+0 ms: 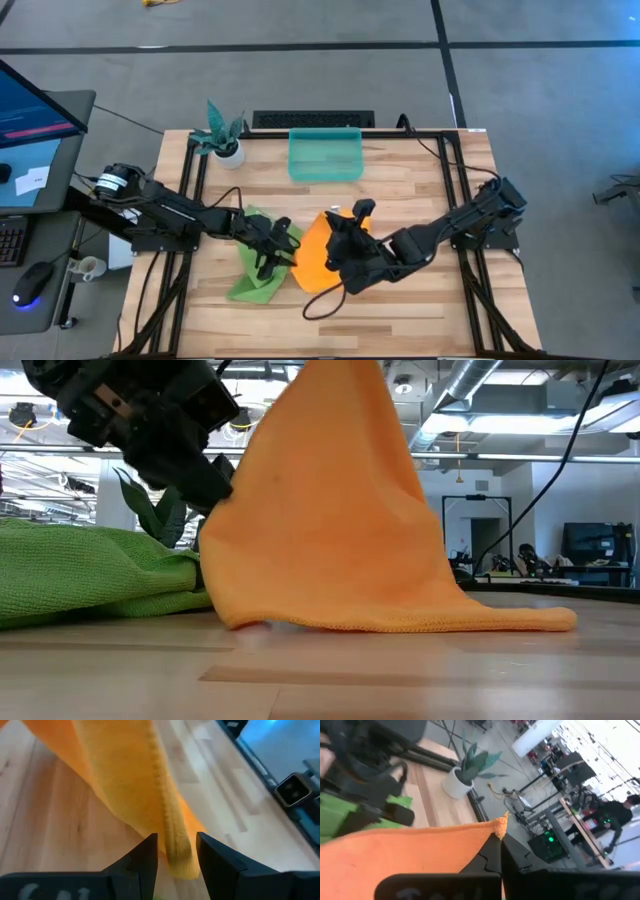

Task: Roll microfiber towels into tight, uniform cylinder then place into a basket
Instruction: Roll the orange microfiber cloth

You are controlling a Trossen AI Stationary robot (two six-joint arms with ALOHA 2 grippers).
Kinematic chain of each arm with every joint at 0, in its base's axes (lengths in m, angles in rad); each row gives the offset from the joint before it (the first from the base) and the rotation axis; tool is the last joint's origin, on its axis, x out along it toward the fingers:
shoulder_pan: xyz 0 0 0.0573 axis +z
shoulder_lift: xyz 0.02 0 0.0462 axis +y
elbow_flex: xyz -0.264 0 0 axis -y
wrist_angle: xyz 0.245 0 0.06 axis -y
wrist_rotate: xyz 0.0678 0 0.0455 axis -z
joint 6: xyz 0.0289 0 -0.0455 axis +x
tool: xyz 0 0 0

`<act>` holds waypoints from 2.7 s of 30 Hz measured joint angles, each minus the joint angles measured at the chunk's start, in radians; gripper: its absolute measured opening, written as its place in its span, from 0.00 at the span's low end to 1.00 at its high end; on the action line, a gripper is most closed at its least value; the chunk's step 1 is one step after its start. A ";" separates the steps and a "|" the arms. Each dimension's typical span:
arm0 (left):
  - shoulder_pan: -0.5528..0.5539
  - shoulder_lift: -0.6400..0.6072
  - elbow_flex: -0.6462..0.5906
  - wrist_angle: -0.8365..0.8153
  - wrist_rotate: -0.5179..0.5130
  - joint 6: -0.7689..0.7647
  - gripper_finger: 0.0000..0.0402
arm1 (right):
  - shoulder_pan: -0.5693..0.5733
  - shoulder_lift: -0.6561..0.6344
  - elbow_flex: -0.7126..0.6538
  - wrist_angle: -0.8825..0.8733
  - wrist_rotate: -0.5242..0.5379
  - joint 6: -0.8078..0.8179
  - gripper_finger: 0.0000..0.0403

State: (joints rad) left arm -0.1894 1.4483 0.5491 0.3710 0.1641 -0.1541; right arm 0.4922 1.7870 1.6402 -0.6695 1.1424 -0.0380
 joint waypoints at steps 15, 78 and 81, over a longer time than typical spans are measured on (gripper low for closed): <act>-0.036 0.000 0.013 0.044 0.171 0.050 0.31 | 0.027 0.000 0.064 -0.002 0.069 -0.069 0.03; -0.132 -0.004 0.308 -0.568 -0.532 0.128 0.00 | 0.129 -0.078 0.064 -0.185 0.089 0.168 0.03; -0.170 -0.004 0.416 -0.761 -0.626 0.133 0.00 | 0.169 -0.085 0.064 -0.256 0.084 0.246 0.03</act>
State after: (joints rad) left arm -0.3597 1.4445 0.9650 -0.3904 -0.4622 -0.0213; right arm 0.6608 1.7017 1.7039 -0.9251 1.2261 0.2082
